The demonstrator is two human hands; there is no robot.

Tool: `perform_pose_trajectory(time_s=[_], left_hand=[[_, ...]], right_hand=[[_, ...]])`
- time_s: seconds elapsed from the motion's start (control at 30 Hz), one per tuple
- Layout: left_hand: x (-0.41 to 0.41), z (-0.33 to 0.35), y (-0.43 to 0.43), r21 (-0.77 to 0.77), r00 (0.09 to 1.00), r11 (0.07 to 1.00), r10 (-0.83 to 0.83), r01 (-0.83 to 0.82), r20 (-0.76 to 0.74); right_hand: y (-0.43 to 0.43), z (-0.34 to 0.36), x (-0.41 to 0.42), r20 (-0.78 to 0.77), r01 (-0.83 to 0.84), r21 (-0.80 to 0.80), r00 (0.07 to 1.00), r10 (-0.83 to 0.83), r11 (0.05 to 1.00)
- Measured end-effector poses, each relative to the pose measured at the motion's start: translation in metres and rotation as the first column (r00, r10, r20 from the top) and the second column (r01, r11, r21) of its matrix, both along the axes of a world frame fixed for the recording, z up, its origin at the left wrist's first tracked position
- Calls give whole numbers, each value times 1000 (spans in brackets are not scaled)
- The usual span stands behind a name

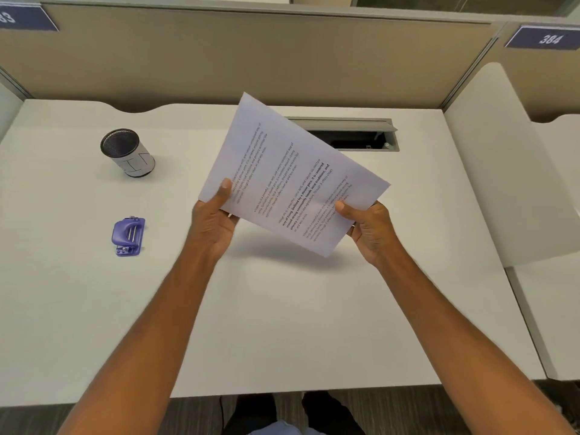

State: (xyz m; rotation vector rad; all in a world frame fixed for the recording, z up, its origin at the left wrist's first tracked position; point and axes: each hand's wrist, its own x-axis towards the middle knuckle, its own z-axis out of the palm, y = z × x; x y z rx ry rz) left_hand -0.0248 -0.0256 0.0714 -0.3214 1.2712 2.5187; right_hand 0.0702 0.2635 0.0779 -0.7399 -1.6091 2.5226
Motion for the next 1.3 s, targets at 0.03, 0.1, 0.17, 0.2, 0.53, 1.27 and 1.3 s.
perform_pose_trajectory(time_s=[0.03, 0.1, 0.17, 0.2, 0.53, 1.27, 1.3], left_hand=[[-6, 0, -12, -69, 999, 997, -36, 34, -29], [-15, 1, -32, -255, 983, 958, -160, 132, -93], [-19, 3, -40, -421, 945, 877, -304, 230, -118], [-19, 5, -41, -480, 924, 834, -365, 272, -110], [18, -23, -26, -567, 946, 798, -309, 202, -98], [40, -35, -21, -539, 964, 827, -249, 162, -93], [38, -34, -22, -526, 966, 837, -239, 152, -101]], right_hand=[[5, 0, 1, 10, -5, 22, 1000, 5, 1000], [13, 0, 4, 30, -16, 63, 999, 14, 998], [17, 0, 5, 48, -39, 122, 998, 33, 992], [17, 0, 5, 57, -56, 158, 997, 47, 986], [2, -22, 9, 112, -121, 335, 990, 88, 934], [8, -44, 28, 150, -155, 350, 983, 108, 924], [11, -42, 28, 143, -162, 364, 983, 117, 917]])
